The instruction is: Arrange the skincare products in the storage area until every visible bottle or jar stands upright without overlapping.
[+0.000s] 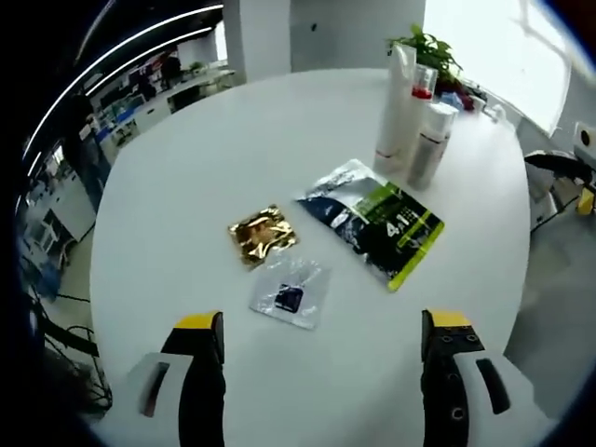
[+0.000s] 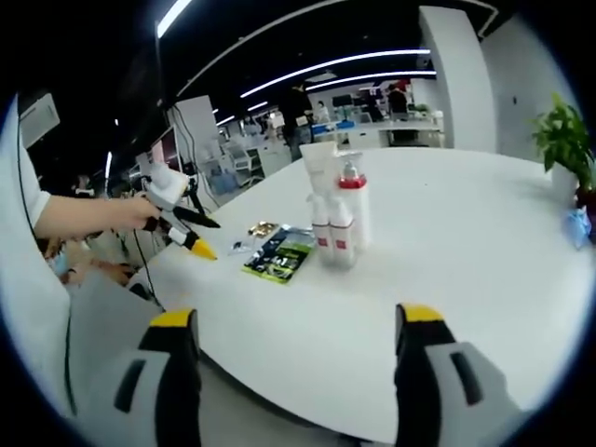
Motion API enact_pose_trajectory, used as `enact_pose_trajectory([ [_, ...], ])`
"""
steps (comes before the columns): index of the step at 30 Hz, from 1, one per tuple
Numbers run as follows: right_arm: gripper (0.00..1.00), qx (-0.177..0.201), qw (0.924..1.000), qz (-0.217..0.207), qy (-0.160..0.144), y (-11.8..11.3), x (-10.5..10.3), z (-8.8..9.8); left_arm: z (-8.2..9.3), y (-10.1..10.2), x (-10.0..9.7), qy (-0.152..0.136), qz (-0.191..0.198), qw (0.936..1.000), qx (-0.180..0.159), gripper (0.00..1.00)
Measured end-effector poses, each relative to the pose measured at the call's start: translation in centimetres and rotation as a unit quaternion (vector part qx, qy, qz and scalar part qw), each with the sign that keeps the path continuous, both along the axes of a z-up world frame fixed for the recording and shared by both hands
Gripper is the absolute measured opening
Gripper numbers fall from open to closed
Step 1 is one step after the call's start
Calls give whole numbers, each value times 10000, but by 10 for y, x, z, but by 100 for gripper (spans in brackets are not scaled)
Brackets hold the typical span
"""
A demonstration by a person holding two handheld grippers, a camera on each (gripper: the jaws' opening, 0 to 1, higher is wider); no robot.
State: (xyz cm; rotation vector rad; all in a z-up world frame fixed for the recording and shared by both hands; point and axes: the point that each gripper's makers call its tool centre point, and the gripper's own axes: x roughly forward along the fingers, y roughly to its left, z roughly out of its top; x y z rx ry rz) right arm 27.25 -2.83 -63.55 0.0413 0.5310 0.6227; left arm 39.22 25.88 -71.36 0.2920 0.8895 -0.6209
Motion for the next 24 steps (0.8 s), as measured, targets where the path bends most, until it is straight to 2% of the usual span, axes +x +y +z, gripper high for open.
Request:
enact_pose_trajectory([
  [4, 87, -78, 10000, -42, 20, -2, 1, -2, -10, 3, 10, 163, -192, 9995, 191, 79],
  [12, 86, -152, 9998, -140, 66, -5, 2, -5, -22, -1, 24, 325, -322, 9987, 243, 68],
  [24, 86, -234, 9994, -237, 82, -9, 4, -6, -33, -5, 32, 604, -500, 9953, 561, 56],
])
